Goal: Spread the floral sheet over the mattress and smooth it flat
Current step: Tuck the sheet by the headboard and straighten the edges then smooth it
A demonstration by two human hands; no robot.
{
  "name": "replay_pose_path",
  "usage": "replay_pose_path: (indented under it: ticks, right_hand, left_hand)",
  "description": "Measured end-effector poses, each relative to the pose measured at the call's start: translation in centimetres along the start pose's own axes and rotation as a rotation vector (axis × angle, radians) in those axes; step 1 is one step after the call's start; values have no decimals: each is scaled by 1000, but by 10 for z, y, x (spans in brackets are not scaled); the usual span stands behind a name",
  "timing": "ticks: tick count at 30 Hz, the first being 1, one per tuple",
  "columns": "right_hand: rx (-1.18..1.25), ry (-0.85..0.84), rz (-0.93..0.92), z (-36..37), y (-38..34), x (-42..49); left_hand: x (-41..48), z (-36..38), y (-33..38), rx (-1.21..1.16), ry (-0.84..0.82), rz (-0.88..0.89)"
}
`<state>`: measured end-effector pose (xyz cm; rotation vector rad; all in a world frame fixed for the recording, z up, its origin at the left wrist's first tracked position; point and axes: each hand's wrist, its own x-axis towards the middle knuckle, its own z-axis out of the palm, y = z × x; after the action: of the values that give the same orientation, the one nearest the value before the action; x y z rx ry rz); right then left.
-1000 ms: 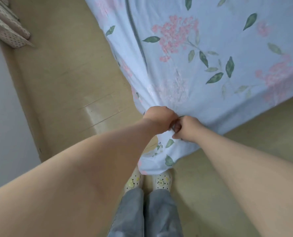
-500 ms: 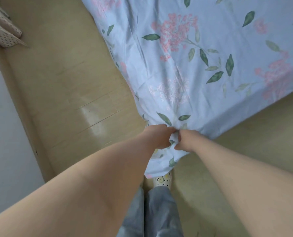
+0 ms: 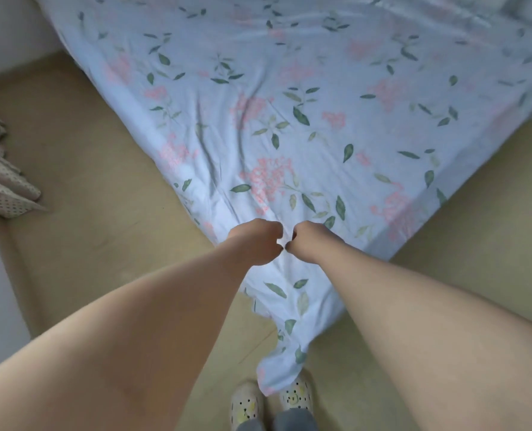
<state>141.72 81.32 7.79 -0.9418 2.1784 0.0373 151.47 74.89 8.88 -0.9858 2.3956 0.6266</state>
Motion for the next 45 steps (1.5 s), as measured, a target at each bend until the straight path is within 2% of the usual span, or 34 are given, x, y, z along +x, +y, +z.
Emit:
replay_pose_path:
  ticks: [11,19,26,33,40,45]
  right_hand:
    - [9,309,-62,-147,-48,-115]
    - [19,460,-32,-212,-24,-168]
    - [31,524,-36,-258,39,-177]
    - [-28,555,-59,-320,147,-162]
    - [-91,535,-64,-378,271,-128]
    - [-42,493,-89,-409,320,-85]
  left_hand:
    - [-91,-169,43,94,306,73]
    - [-127,-228,99,166,394,143]
    - [-123,-236,175,205,422,180]
    - [-79,-236,294,172,454,166]
    - [-22,-227,420,39,433,166]
    - [28,-229,460,54,402,117]
